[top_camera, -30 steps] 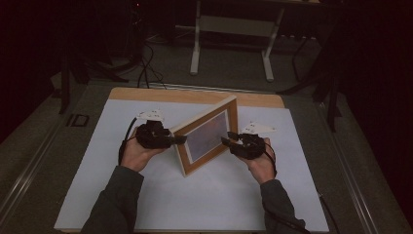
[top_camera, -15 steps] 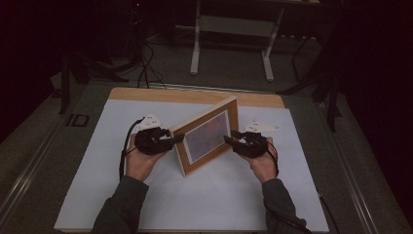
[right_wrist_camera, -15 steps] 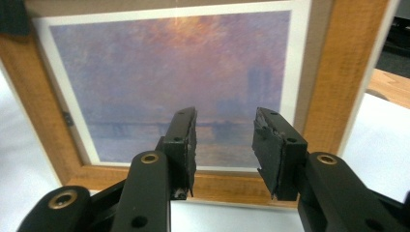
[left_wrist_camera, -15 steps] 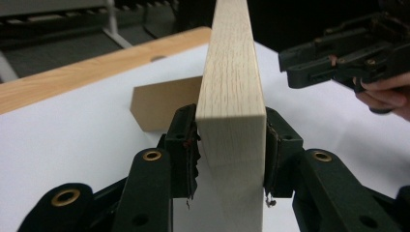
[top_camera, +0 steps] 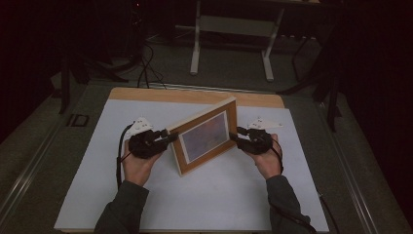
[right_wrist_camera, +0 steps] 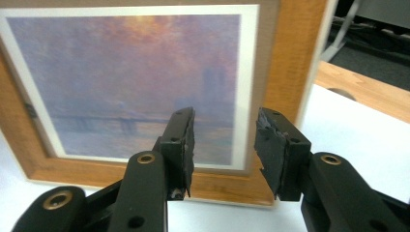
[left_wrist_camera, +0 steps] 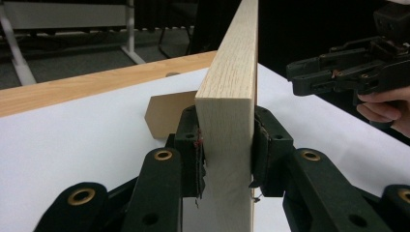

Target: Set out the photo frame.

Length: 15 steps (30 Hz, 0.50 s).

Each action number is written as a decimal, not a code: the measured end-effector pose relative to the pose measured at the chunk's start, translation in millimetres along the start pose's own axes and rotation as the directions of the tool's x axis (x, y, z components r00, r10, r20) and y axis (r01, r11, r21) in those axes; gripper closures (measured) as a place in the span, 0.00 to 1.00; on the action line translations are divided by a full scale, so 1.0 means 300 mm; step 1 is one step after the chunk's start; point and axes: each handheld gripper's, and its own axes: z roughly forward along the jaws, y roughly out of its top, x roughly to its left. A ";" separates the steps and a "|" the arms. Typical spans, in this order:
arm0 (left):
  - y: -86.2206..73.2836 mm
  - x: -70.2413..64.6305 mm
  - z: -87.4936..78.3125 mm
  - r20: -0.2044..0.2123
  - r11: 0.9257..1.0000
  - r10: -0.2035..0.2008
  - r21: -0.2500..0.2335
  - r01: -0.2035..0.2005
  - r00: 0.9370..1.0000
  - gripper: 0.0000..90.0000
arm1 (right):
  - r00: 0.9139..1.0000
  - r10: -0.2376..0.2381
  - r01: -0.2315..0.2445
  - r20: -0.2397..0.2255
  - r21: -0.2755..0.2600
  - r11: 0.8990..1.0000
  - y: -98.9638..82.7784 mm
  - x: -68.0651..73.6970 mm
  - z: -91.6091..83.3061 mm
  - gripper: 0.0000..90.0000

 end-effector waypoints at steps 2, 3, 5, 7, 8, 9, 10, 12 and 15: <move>0.000 0.020 -0.008 0.010 1.000 -0.009 -0.008 0.009 1.000 0.77 | 1.000 0.005 -0.005 0.004 0.000 1.000 0.003 -0.008 0.001 0.64; -0.001 0.031 -0.011 0.018 1.000 -0.017 -0.013 0.018 1.000 0.78 | 1.000 0.008 -0.008 0.005 0.001 1.000 0.006 -0.011 0.004 0.64; -0.004 0.057 -0.017 0.045 0.999 -0.039 -0.022 0.040 0.998 0.78 | 1.000 0.008 -0.008 0.010 0.013 1.000 0.012 -0.018 0.010 0.63; -0.004 0.075 -0.022 0.055 0.999 -0.048 -0.022 0.050 0.997 0.79 | 1.000 0.004 -0.004 0.011 0.015 1.000 0.021 -0.024 0.018 0.63; -0.003 0.081 -0.023 0.055 0.998 -0.051 -0.021 0.052 0.997 0.79 | 1.000 0.003 -0.003 0.014 0.016 1.000 0.026 -0.026 0.021 0.63; -0.001 0.086 -0.024 0.053 0.998 -0.052 -0.021 0.053 0.997 0.79 | 1.000 0.004 -0.004 0.014 0.016 1.000 0.032 -0.027 0.024 0.63; 0.000 0.091 -0.026 0.054 0.998 -0.052 -0.017 0.053 0.997 0.79 | 1.000 0.000 0.000 0.014 0.016 1.000 0.039 -0.029 0.027 0.63; 0.003 0.097 -0.027 0.056 0.999 -0.049 -0.014 0.049 0.997 0.79 | 1.000 -0.004 0.003 0.018 0.013 1.000 0.051 -0.032 0.035 0.63; 0.007 0.102 -0.027 0.060 0.999 -0.042 -0.006 0.042 0.997 0.79 | 1.000 -0.009 0.009 0.017 0.010 1.000 0.070 -0.036 0.045 0.63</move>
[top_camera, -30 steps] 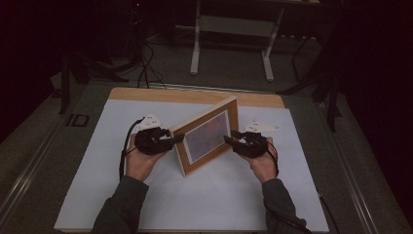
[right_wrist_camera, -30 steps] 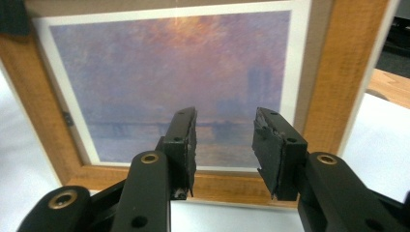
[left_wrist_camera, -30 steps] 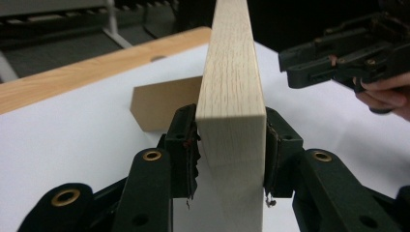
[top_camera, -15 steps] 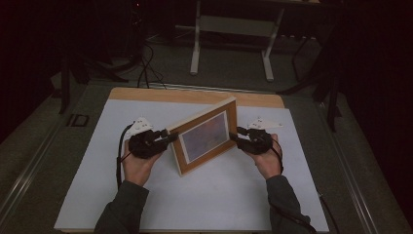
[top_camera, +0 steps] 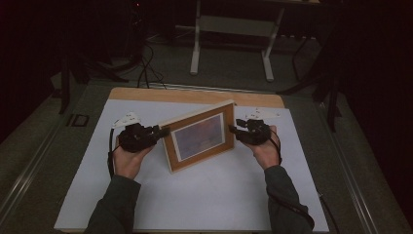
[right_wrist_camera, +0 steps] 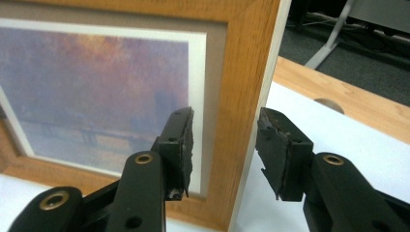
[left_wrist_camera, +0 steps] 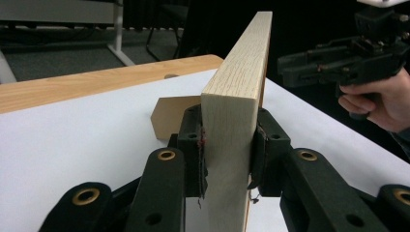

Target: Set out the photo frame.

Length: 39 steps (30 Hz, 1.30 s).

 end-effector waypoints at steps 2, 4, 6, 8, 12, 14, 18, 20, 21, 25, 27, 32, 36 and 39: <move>0.002 0.002 0.000 0.000 1.000 0.004 0.005 -0.004 1.000 0.79 | 1.000 -0.006 0.006 0.001 0.000 1.000 0.012 -0.001 0.006 0.61; 0.004 0.003 0.000 -0.001 1.000 0.005 0.007 -0.005 1.000 0.79 | 1.000 -0.009 0.009 0.008 -0.002 1.000 0.023 -0.003 0.011 0.60; 0.004 0.003 -0.001 -0.002 1.000 0.008 0.008 -0.008 1.000 0.79 | 1.000 -0.010 0.010 0.009 -0.005 1.000 0.029 -0.006 0.014 0.59; 0.005 0.002 -0.001 -0.006 1.000 0.013 0.011 -0.013 1.000 0.79 | 1.000 -0.001 0.001 0.018 -0.017 1.000 0.046 -0.020 0.020 0.57; 0.005 0.001 0.000 -0.009 1.000 0.017 0.014 -0.017 1.000 0.79 | 1.000 0.023 -0.023 -0.004 -0.037 0.999 0.065 -0.040 0.033 0.54; 0.007 0.002 0.000 -0.009 1.000 0.022 0.016 -0.022 1.000 0.79 | 0.999 0.040 -0.042 -0.029 -0.058 0.997 0.071 -0.046 0.040 0.52; 0.012 0.004 0.001 -0.003 0.999 0.028 0.027 -0.028 1.000 0.79 | 0.999 0.033 -0.035 -0.041 -0.055 0.998 0.086 -0.046 0.066 0.49; 0.013 0.005 0.001 -0.001 0.999 0.031 0.029 -0.031 1.000 0.79 | 0.999 0.026 -0.029 -0.048 -0.052 0.998 0.091 -0.046 0.075 0.47; 0.013 0.006 0.001 -0.001 0.999 0.032 0.030 -0.032 0.999 0.79 | 0.999 0.026 -0.028 -0.048 -0.048 0.998 0.092 -0.046 0.079 0.46; 0.015 0.007 0.003 0.001 0.999 0.032 0.032 -0.032 0.999 0.79 | 0.998 0.021 -0.023 -0.065 -0.031 0.999 0.091 -0.050 0.095 0.42; 0.016 0.007 0.003 0.001 0.999 0.031 0.034 -0.031 1.000 0.79 | 0.997 0.024 -0.026 -0.067 -0.030 0.999 0.089 -0.053 0.098 0.40; 0.023 0.013 0.006 0.005 0.998 0.034 0.046 -0.034 0.999 0.79 | 0.995 0.043 -0.045 -0.088 -0.024 0.999 0.087 -0.066 0.105 0.37; 0.032 0.021 0.009 0.011 0.998 0.036 0.061 -0.036 0.999 0.78 | 0.992 0.059 -0.062 -0.108 -0.028 0.998 0.090 -0.075 0.107 0.38; 0.034 0.031 0.014 0.013 0.997 0.041 0.058 -0.042 0.999 0.78 | 0.986 0.061 -0.064 -0.153 -0.018 0.998 0.091 -0.081 0.114 0.43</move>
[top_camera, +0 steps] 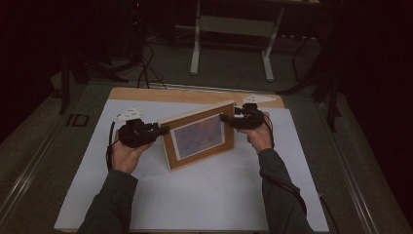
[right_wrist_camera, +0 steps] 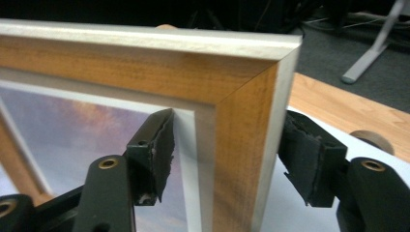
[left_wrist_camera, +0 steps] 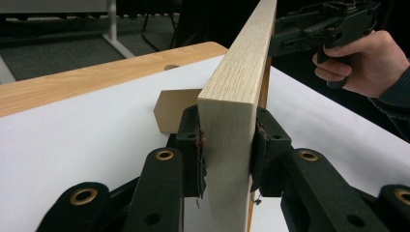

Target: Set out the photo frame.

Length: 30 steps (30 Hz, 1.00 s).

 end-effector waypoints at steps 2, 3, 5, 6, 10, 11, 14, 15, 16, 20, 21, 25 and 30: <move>-0.001 0.003 0.001 0.002 1.000 0.000 -0.003 0.000 1.000 0.78 | 1.000 -0.001 0.001 -0.007 0.001 1.000 0.000 -0.001 0.001 0.44; -0.001 0.003 0.001 0.002 1.000 0.000 -0.003 0.000 1.000 0.78 | 1.000 -0.001 0.001 -0.007 0.001 1.000 0.000 -0.001 0.001 0.44; 0.000 0.004 0.002 0.002 1.000 0.002 -0.004 -0.002 1.000 0.78 | 1.000 0.001 -0.001 -0.006 0.001 1.000 0.000 -0.001 0.001 0.45; 0.001 0.005 0.003 0.000 1.000 0.005 -0.003 -0.005 1.000 0.78 | 1.000 0.001 -0.001 -0.006 0.001 1.000 0.000 -0.001 0.001 0.45; 0.000 0.010 0.011 0.000 1.000 0.005 -0.007 -0.005 1.000 0.77 | 1.000 0.021 -0.021 -0.008 0.012 1.000 -0.001 -0.006 -0.014 0.50; 0.001 0.011 0.013 0.000 1.000 0.005 -0.007 -0.005 1.000 0.77 | 1.000 0.027 -0.027 -0.010 0.014 1.000 -0.003 -0.008 -0.019 0.51; 0.002 0.013 0.019 0.001 1.000 -0.001 -0.010 0.001 1.000 0.76 | 0.999 0.036 -0.035 -0.013 0.019 0.999 -0.007 -0.012 -0.031 0.54; 0.002 0.013 0.019 0.001 1.000 -0.001 -0.010 0.001 1.000 0.76 | 0.999 0.036 -0.035 -0.013 0.019 0.999 -0.007 -0.012 -0.031 0.54; 0.002 0.013 0.019 0.001 1.000 -0.001 -0.010 0.001 1.000 0.76 | 0.999 0.037 -0.037 -0.012 0.018 0.999 -0.008 -0.013 -0.034 0.54; 0.002 0.016 0.027 0.002 1.000 -0.006 -0.013 0.006 1.000 0.74 | 0.999 0.047 -0.047 -0.010 0.015 0.999 -0.016 -0.013 -0.044 0.56; 0.002 0.016 0.029 0.002 1.000 -0.006 -0.013 0.006 1.000 0.74 | 0.999 0.048 -0.048 -0.008 0.014 0.999 -0.018 -0.012 -0.046 0.56; 0.003 0.017 0.038 0.003 1.000 -0.008 -0.018 0.008 1.000 0.73 | 0.999 0.054 -0.054 0.000 0.007 0.999 -0.029 -0.010 -0.059 0.58; 0.012 0.016 0.051 -0.001 1.000 0.002 -0.004 -0.002 1.000 0.72 | 0.998 0.059 -0.059 0.026 0.004 0.998 -0.037 -0.007 -0.071 0.59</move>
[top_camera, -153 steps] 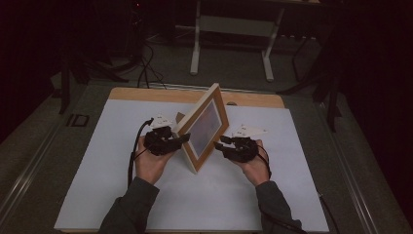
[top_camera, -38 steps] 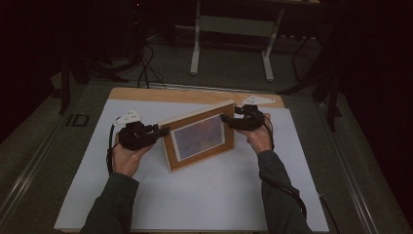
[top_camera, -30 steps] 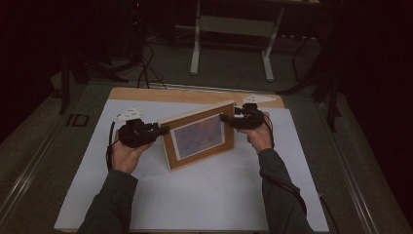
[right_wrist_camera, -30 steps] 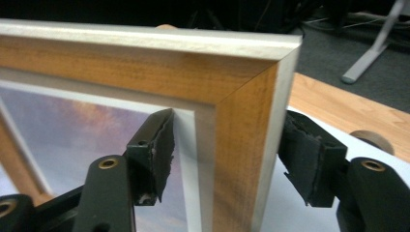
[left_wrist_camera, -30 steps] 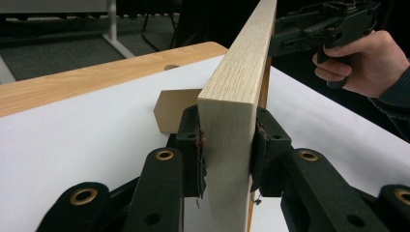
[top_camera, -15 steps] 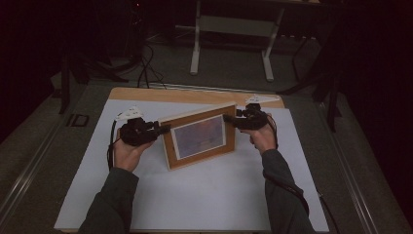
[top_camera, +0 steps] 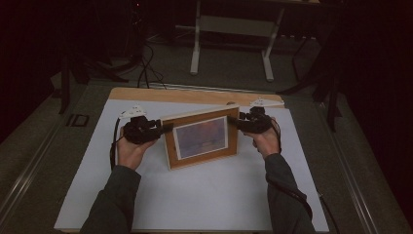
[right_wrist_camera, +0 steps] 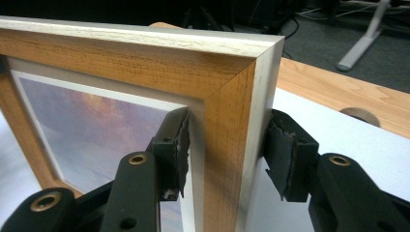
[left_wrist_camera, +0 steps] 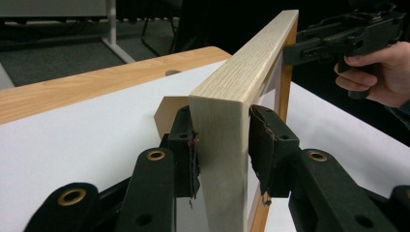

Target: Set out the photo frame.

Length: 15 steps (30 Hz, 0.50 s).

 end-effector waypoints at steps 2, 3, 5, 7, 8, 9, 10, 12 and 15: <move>0.003 0.000 0.006 -0.001 1.000 0.004 0.005 -0.004 1.000 0.72 | 1.000 0.002 -0.002 0.007 0.001 1.000 -0.002 0.000 -0.004 0.59; 0.005 0.001 0.009 -0.001 1.000 0.005 0.007 -0.005 1.000 0.72 | 1.000 0.003 -0.003 0.008 0.001 1.000 -0.003 -0.001 -0.006 0.60; 0.006 0.001 0.014 -0.003 1.000 0.003 0.005 -0.003 1.000 0.71 | 1.000 0.005 -0.005 0.014 -0.001 1.000 -0.008 0.000 -0.011 0.60; 0.006 0.002 0.018 -0.004 1.000 0.000 0.003 0.000 1.000 0.71 | 1.000 0.006 -0.006 0.021 -0.003 1.000 -0.011 0.001 -0.015 0.61; 0.006 0.002 0.021 -0.002 1.000 -0.003 0.000 0.003 1.000 0.71 | 1.000 0.007 -0.007 0.023 -0.002 1.000 -0.011 0.001 -0.016 0.61; 0.006 0.002 0.021 -0.002 1.000 -0.003 0.000 0.003 1.000 0.70 | 1.000 0.007 -0.007 0.026 -0.003 1.000 -0.013 0.002 -0.017 0.61; 0.008 0.003 0.025 -0.002 1.000 -0.003 0.001 0.003 1.000 0.70 | 1.000 0.007 -0.007 0.029 -0.003 1.000 -0.014 0.002 -0.019 0.61; 0.010 0.002 0.029 -0.003 1.000 -0.002 -0.001 0.002 1.000 0.70 | 0.999 0.007 -0.007 0.033 -0.005 1.000 -0.016 0.002 -0.024 0.61; 0.012 0.002 0.034 -0.003 1.000 0.000 0.000 0.000 1.000 0.70 | 0.999 0.009 -0.009 0.037 -0.006 1.000 -0.018 0.002 -0.028 0.61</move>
